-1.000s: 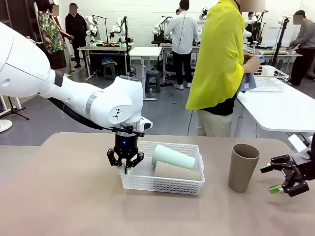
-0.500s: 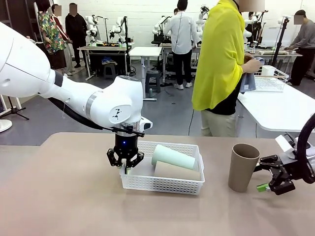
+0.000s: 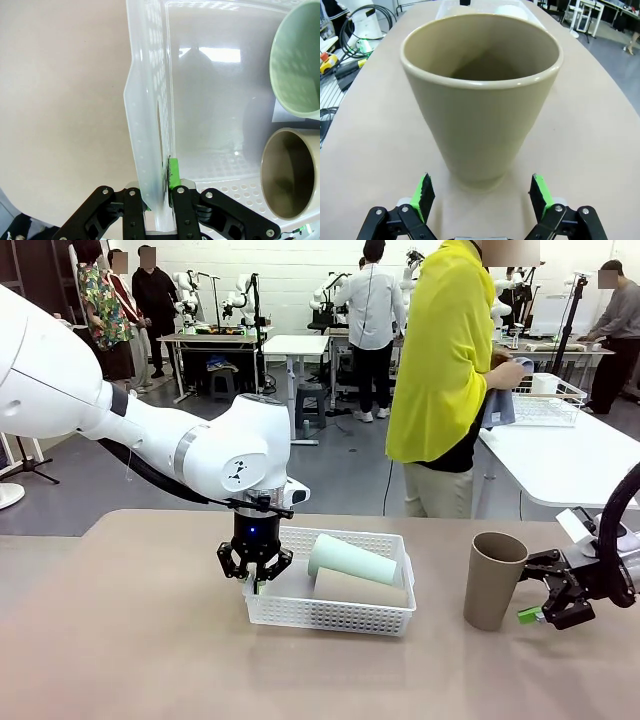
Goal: Clean and organize the cups into the basket.
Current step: Pick up the Reusable plastic cup from the right side of the table and stack it inside the Organizing basket in the center of the table.
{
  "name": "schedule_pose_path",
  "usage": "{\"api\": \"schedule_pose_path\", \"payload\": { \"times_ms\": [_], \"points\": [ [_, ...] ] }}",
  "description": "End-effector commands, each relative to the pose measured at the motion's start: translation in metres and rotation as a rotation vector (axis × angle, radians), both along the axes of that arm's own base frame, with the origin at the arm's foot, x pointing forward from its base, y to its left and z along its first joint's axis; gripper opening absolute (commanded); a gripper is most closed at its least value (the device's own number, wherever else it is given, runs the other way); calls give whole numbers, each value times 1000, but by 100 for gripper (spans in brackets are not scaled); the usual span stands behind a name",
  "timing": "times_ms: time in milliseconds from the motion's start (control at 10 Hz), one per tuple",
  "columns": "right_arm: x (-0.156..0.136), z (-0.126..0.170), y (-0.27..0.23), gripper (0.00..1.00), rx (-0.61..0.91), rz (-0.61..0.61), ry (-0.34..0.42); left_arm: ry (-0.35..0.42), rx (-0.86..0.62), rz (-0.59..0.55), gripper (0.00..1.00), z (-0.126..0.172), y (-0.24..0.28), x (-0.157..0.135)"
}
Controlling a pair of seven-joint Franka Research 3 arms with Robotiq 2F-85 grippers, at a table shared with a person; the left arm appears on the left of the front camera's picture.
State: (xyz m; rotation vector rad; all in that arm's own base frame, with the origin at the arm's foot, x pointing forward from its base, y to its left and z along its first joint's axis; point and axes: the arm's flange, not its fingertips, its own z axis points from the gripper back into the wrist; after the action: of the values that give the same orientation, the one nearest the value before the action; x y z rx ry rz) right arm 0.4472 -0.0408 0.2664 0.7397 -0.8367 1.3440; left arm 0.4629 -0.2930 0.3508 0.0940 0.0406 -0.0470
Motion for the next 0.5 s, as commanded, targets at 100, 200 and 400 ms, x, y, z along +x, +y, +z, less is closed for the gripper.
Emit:
{"api": "schedule_pose_path", "payload": {
  "times_ms": [100, 200, 400],
  "points": [
    [19, -7, 17, 100, 44, -17, 29, -8, 7, -15, 3, 0, 1, 1],
    [21, -7, 20, 100, 56, -13, 38, -8, 7, -15, 3, 0, 1, 1],
    [25, -7, 26, 100, 71, -10, 69, -8, 7, -15, 3, 0, 1, 1]
  ]
}}
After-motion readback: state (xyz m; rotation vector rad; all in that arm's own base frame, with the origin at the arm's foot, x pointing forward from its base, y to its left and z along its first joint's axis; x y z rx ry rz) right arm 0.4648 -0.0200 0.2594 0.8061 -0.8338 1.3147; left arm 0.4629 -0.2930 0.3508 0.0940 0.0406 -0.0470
